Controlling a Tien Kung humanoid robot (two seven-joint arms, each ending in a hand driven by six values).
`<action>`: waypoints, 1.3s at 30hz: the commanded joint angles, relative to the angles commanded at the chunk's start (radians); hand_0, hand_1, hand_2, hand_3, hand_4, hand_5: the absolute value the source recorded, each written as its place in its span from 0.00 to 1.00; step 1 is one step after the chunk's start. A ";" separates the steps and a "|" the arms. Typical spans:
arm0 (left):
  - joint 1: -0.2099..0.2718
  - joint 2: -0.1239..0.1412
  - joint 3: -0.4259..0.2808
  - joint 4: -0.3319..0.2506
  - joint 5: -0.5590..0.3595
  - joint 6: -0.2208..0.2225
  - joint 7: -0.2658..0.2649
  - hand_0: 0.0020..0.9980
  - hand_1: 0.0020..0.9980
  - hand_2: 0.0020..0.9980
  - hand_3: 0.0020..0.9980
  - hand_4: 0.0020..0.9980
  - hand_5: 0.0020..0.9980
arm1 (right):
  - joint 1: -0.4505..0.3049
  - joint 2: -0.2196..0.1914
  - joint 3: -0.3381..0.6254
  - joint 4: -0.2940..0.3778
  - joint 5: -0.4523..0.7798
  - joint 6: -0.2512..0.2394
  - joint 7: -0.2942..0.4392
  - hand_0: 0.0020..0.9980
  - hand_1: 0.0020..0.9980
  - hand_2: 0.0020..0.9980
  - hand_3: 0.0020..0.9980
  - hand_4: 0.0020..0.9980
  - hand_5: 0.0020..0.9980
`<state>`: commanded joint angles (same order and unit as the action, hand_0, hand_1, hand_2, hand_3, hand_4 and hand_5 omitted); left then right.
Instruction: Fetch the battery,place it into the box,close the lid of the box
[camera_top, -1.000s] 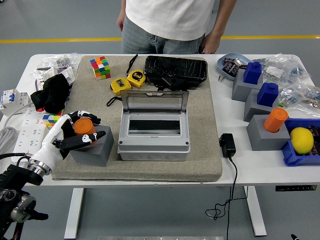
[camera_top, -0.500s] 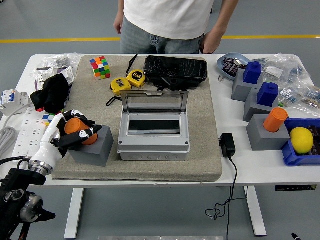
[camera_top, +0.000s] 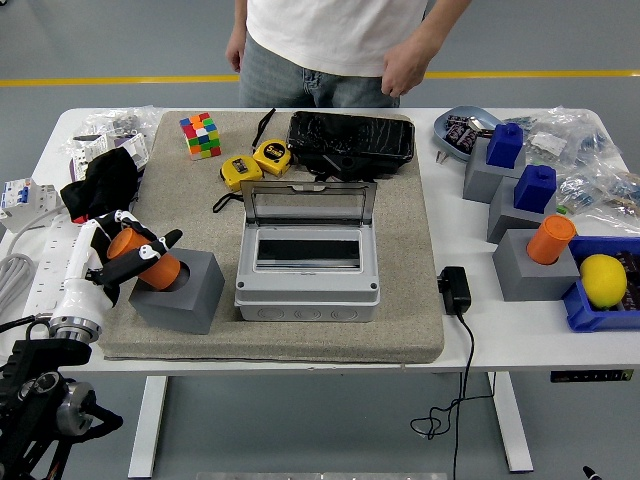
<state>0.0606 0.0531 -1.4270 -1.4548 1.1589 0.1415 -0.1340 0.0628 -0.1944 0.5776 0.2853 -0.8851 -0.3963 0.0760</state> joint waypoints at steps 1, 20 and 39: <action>-0.001 0.000 0.001 -0.001 0.000 0.002 0.000 0.12 0.16 0.14 0.14 1.00 0.00 | 0.000 0.000 0.000 0.000 0.000 0.000 0.000 0.82 0.81 0.78 0.78 1.00 1.00; -0.056 0.038 0.089 -0.145 0.179 0.128 0.040 0.07 0.06 0.11 0.11 0.91 0.00 | 0.005 -0.002 -0.002 -0.001 0.002 0.000 -0.002 0.81 0.81 0.78 0.78 1.00 1.00; -0.138 0.122 0.406 -0.324 0.596 0.381 0.035 0.04 0.00 0.03 0.03 0.91 0.00 | 0.007 -0.006 -0.005 -0.002 0.002 0.000 -0.005 0.81 0.81 0.78 0.78 1.00 1.00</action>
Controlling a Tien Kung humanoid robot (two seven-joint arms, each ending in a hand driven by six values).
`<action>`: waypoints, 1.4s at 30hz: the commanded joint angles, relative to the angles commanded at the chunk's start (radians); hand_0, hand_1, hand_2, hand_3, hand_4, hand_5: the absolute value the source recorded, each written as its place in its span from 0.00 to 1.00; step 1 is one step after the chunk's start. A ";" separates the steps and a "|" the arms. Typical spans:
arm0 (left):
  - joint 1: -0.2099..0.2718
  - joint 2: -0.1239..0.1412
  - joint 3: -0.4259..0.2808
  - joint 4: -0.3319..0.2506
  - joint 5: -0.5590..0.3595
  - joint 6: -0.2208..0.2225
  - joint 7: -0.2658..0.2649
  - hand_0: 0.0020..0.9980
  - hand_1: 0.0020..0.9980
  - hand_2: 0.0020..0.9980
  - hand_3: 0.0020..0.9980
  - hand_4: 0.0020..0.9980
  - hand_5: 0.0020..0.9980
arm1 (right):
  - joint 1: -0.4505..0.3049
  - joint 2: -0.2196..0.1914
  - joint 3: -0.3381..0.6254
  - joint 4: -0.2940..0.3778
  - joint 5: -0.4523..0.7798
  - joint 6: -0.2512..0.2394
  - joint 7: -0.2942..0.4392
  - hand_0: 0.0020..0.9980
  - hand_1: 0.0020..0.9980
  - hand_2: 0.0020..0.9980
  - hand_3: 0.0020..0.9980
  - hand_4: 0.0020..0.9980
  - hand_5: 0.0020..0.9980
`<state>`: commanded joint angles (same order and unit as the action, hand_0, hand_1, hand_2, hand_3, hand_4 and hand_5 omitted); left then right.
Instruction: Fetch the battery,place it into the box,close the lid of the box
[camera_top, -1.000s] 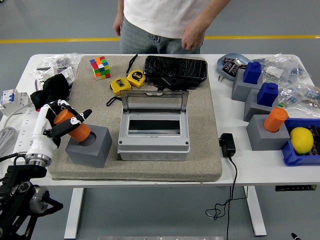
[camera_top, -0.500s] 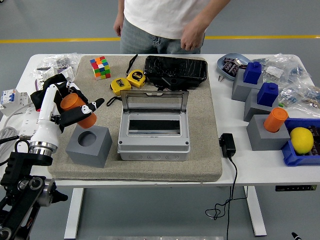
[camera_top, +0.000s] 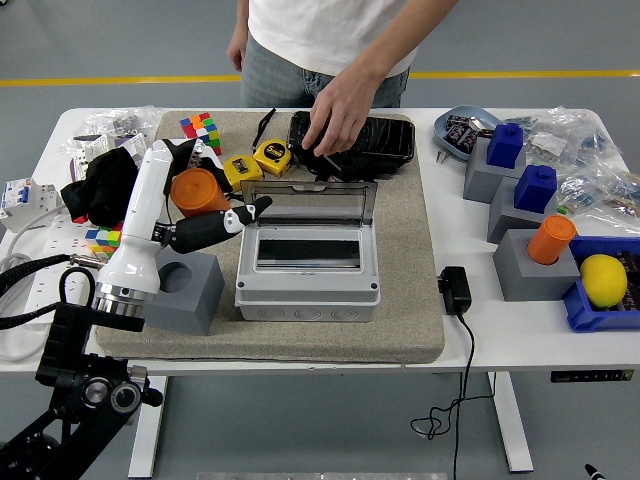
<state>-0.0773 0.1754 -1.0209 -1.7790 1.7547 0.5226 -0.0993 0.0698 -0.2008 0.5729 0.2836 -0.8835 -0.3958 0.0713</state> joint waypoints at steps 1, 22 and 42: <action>-0.011 0.004 0.021 0.000 0.029 0.003 0.004 0.04 0.00 0.03 0.03 0.91 0.00 | 0.000 0.000 -0.001 0.000 0.000 0.000 0.000 0.81 0.81 0.78 0.78 1.00 1.00; -0.252 0.068 0.366 0.134 0.286 -0.020 0.033 0.04 0.00 0.02 0.02 0.97 0.05 | 0.012 -0.002 -0.011 -0.002 0.003 0.001 -0.009 0.81 0.81 0.78 0.78 1.00 1.00; -0.386 -0.018 0.403 0.470 0.248 0.044 -0.028 0.04 0.00 0.02 0.01 1.00 0.12 | 0.022 -0.001 -0.026 -0.002 0.004 0.001 -0.015 0.81 0.81 0.78 0.78 1.00 1.00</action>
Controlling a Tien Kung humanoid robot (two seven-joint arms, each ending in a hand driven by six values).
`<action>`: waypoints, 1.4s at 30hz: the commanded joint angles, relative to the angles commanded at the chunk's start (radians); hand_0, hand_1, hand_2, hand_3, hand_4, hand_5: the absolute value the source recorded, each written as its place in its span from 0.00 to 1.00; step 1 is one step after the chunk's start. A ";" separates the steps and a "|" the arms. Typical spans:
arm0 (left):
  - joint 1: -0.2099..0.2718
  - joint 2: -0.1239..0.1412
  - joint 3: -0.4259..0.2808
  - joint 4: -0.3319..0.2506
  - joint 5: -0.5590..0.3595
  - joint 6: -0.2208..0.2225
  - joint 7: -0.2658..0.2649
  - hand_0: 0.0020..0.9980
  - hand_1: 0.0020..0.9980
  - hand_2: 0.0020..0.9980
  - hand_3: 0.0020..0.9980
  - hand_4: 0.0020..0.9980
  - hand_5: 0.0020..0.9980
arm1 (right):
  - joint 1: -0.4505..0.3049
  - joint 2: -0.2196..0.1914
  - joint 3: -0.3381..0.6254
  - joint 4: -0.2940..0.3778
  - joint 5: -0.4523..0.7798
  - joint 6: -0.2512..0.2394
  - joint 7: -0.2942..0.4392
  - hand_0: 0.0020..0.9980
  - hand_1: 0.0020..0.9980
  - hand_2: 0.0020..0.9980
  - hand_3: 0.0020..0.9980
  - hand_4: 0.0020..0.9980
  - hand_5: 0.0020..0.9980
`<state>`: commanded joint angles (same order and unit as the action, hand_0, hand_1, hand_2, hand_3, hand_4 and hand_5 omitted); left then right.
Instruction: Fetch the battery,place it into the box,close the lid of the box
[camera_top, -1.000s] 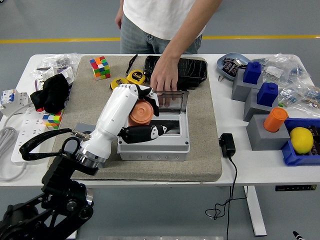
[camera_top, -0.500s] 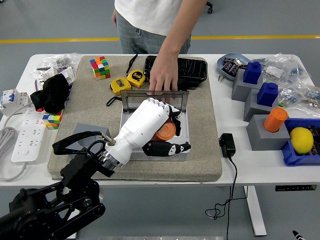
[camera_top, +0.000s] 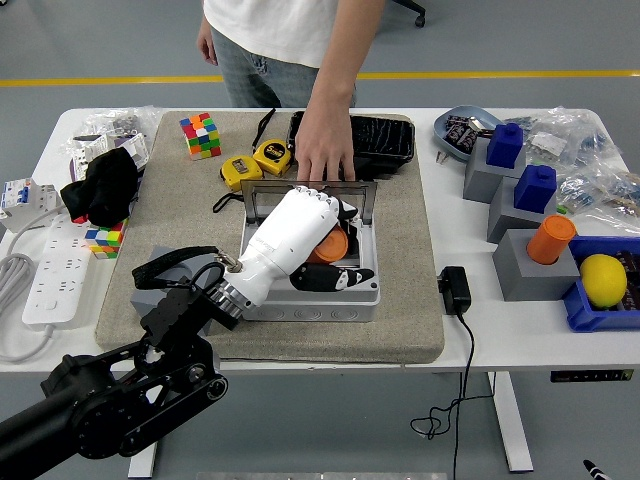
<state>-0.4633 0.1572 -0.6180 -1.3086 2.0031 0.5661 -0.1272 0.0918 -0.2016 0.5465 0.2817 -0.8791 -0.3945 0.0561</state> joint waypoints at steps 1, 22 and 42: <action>-0.005 -0.003 0.000 0.013 0.000 0.002 -0.002 0.04 0.00 0.02 0.01 1.00 0.12 | 0.001 0.000 -0.001 0.000 0.000 0.000 0.000 0.81 0.81 0.78 0.78 1.00 1.00; -0.073 -0.060 0.017 0.207 -0.017 0.053 -0.059 0.05 0.00 0.02 0.01 1.00 0.17 | 0.005 -0.006 -0.019 0.000 0.008 0.000 -0.001 0.81 0.81 0.78 0.78 1.00 1.00; -0.105 -0.048 -0.008 0.263 -0.003 0.052 -0.086 0.05 0.00 0.02 0.01 1.00 0.21 | 0.008 -0.009 -0.022 0.001 0.013 -0.001 -0.001 0.81 0.81 0.77 0.78 1.00 1.00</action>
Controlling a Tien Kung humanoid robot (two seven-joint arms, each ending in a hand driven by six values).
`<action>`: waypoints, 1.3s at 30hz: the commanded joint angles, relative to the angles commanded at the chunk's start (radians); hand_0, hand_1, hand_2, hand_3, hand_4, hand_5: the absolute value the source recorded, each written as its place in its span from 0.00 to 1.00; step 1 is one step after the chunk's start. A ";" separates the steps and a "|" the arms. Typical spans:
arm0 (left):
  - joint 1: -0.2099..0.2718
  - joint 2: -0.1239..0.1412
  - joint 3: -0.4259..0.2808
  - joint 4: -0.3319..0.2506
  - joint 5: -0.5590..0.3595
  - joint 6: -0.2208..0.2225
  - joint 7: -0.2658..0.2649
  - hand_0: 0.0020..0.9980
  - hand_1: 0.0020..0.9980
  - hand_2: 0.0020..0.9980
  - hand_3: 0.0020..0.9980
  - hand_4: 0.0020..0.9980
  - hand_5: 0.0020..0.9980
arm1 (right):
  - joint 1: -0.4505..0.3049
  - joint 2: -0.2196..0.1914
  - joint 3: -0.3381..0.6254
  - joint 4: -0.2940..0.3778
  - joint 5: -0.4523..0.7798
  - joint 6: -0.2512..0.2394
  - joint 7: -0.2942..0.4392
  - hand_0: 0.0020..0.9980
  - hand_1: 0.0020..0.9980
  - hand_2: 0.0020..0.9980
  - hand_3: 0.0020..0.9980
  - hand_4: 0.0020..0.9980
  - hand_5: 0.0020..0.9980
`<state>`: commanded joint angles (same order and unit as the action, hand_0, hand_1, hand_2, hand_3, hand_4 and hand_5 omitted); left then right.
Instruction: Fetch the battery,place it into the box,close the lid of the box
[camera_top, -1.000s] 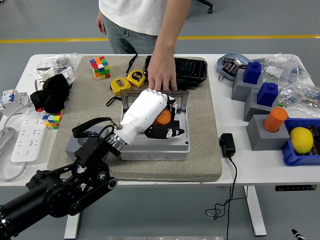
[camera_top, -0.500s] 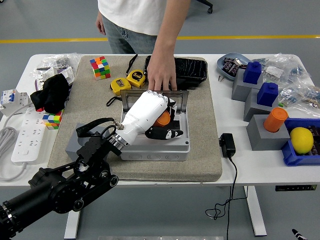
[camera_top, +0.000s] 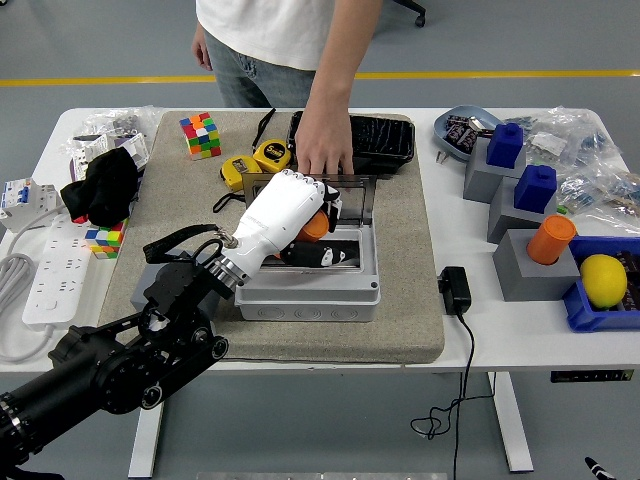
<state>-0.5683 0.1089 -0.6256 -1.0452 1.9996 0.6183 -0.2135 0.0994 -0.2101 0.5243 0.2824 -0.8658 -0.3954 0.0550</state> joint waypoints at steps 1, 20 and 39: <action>0.000 0.000 -0.001 0.000 0.003 0.000 0.000 0.05 0.00 0.02 0.01 1.00 0.21 | 0.000 0.000 0.001 0.000 -0.001 0.000 0.000 0.81 0.81 0.77 0.78 1.00 1.00; 0.009 0.003 -0.016 0.006 0.047 -0.014 -0.034 0.13 0.07 0.12 0.22 1.00 0.32 | -0.001 0.001 0.004 -0.001 0.002 0.001 -0.001 0.81 0.80 0.77 0.78 1.00 1.00; 0.022 0.029 -0.028 -0.079 0.076 -0.091 -0.015 0.52 0.60 0.56 0.60 1.00 0.38 | -0.001 0.003 0.010 -0.001 0.005 0.004 -0.001 0.81 0.80 0.77 0.77 1.00 1.00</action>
<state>-0.5462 0.1380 -0.6535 -1.1246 2.0761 0.5273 -0.2289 0.0984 -0.2075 0.5341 0.2815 -0.8611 -0.3913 0.0535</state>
